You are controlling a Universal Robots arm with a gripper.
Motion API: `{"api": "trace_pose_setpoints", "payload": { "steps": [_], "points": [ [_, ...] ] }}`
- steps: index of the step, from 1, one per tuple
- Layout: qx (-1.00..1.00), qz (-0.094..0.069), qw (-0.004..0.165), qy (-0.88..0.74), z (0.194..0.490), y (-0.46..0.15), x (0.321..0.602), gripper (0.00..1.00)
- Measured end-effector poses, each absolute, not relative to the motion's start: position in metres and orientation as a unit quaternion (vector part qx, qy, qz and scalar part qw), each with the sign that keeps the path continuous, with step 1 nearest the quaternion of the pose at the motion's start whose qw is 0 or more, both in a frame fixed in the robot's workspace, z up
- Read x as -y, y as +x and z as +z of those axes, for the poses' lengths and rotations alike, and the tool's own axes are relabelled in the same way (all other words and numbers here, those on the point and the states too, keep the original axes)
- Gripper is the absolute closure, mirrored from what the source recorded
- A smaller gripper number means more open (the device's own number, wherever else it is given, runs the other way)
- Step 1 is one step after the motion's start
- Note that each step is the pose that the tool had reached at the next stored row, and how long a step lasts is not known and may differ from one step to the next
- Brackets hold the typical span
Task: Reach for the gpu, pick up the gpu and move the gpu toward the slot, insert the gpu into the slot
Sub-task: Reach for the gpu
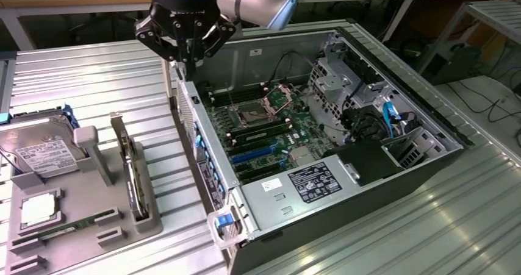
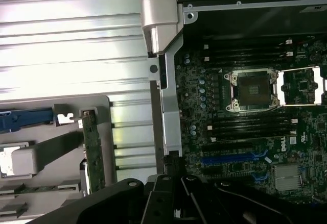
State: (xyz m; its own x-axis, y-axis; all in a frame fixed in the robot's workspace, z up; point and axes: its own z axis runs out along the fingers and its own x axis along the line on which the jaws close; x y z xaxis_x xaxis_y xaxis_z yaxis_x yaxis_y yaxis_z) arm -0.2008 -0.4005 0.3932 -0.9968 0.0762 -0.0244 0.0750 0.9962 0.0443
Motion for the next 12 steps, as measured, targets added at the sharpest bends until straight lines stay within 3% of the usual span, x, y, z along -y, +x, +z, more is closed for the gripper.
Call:
{"api": "trace_pose_setpoints", "payload": {
  "steps": [12],
  "points": [
    [-0.999,0.022,0.013,0.038,0.393,-0.223,0.401,0.89]
  ]
}}
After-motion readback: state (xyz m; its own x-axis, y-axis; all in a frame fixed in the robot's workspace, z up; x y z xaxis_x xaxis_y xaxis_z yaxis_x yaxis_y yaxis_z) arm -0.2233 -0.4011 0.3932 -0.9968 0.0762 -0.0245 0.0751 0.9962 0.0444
